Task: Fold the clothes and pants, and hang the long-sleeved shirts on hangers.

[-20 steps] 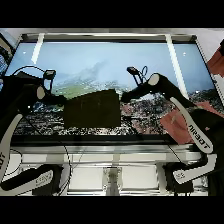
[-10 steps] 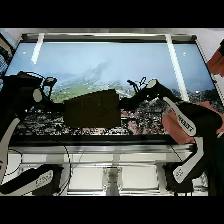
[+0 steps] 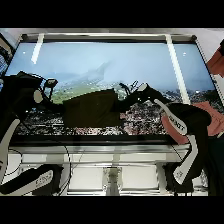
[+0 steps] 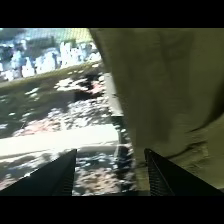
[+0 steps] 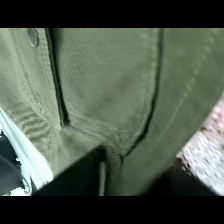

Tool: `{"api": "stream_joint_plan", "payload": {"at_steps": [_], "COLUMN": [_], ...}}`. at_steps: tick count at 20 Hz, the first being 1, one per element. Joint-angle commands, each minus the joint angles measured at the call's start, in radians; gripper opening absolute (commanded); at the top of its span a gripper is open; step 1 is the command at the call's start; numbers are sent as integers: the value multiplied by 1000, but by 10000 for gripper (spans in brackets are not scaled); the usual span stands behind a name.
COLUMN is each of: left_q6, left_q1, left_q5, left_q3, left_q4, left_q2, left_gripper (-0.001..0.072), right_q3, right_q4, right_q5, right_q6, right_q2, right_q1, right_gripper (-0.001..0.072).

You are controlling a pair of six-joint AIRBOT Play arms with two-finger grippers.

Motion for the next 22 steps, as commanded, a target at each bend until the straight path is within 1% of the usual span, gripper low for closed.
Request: {"api": "stream_joint_plan", "payload": {"at_steps": [1,2,3,4,7,9,11,14,16,19,22], "left_q6": [0,0,0,0,0,0,0,0,0,0,0], "left_q1": [1,1,1,1,1,1,1,1,1,1,1], "left_q5": [0,0,0,0,0,0,0,0,0,0,0], "left_q3": [0,0,0,0,0,0,0,0,0,0,0], "left_q4": [-2,-2,-2,-1,3,8,10,10,10,10,10], "left_q2": [0,0,0,0,0,0,0,0,0,0,0], "left_gripper": [489,490,489,489,489,489,489,489,489,489,489], "right_q3": [44,58,80,114,254,358,451,526,541,540,540], "right_q4": [2,2,5,4,-31,-134,-251,-381,-454,-562,-616], "right_q5": [-19,-34,-36,-29,69,170,316,525,608,682,701], "right_q6": [10,14,26,38,101,194,280,369,396,401,402], "right_q2": [-36,-37,-35,-32,-2,39,92,184,256,354,414], "right_q1": [64,72,72,67,16,-42,-120,-262,-375,-566,-756], "right_gripper": [161,115,42,19,19,19,19,19,19,19,19]}}
